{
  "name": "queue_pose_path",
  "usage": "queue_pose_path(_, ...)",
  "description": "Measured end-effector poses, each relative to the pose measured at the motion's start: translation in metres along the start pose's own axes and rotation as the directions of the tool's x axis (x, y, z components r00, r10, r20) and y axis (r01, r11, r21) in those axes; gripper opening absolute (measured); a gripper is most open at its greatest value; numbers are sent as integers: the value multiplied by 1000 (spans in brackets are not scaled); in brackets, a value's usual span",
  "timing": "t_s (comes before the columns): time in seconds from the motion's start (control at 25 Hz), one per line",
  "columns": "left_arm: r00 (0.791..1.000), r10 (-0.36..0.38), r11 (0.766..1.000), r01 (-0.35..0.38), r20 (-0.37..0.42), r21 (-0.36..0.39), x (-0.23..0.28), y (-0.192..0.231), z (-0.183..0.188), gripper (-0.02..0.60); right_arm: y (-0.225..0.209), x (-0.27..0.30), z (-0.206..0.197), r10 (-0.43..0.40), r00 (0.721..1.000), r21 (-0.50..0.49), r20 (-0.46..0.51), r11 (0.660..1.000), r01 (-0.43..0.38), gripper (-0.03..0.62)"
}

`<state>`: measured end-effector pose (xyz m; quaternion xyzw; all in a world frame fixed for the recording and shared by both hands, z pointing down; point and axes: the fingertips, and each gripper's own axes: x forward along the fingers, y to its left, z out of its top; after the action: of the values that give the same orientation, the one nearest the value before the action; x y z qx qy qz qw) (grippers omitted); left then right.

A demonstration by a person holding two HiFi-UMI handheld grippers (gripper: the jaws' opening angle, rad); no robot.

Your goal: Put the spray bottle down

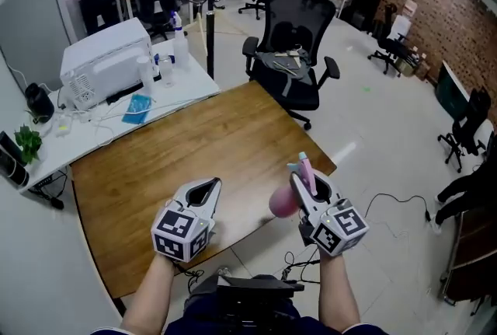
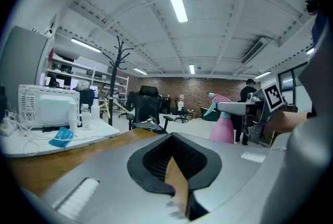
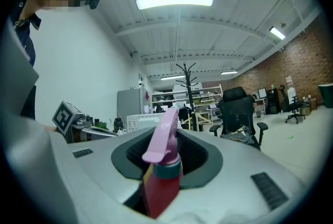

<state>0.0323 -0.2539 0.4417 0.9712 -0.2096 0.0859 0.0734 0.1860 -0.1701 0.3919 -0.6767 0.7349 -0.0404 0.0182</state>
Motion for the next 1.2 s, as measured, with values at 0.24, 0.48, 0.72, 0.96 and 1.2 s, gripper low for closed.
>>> queue_pose_path(0.24,996,94,995,-93,5,-38,-3,27,-2,6,3,47,-9,94,995,-12,-39,995,-95,127)
queue_pose_path(0.48,976,216,973,-213,26,-87,0,50,-1,6,5,94,-21,209,976,-34,-66,977,-212,127)
queue_pose_path(0.72,953,304,948,-300,17,-107,2,60,-3,6,10,130,-37,290,954,-27,-73,956,-293,127)
queue_pose_path(0.96,924,383,917,-380,-1,-123,-10,71,-10,6,31,156,-56,383,919,-37,-92,921,-387,127)
queue_pose_path(1.2,896,444,887,-442,-18,-133,-26,84,-18,6,56,173,-64,453,885,-38,-104,888,-459,127)
